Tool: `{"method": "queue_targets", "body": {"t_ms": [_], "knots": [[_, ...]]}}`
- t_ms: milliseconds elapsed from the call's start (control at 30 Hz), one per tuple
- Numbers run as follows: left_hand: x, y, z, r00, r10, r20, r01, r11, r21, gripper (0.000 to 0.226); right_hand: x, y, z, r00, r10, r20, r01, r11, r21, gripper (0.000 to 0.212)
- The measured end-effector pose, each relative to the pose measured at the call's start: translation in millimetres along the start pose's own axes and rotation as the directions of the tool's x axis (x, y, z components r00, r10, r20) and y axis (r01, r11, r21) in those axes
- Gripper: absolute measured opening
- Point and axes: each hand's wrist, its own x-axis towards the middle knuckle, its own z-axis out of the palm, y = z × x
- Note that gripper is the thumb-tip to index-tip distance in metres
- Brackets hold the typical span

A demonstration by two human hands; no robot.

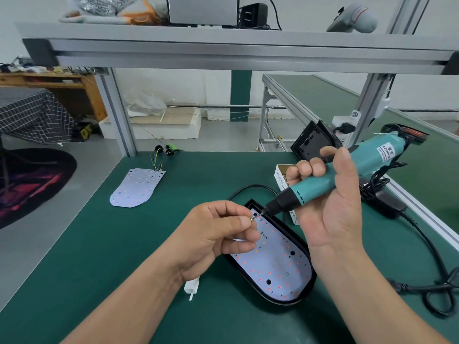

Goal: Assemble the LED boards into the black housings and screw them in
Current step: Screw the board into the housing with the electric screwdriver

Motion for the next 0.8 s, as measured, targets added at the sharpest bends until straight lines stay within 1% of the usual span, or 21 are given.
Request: {"method": "queue_targets", "body": {"t_ms": [367,800], "knots": [[-0.5,0.2,2.1,1.0,0.005,-0.028,-0.005,1.0,-0.02,0.01,-0.7,-1.2,-0.1,1.0,-0.008,-0.001,0.008,1.0,-0.004,0.017],[0.1,-1.8,4.1,0.999,0.005,-0.042,-0.005,1.0,-0.001,0.011,-0.4,-0.2,0.8,1.0,-0.011,-0.002,0.011,1.0,-0.017,0.016]]}}
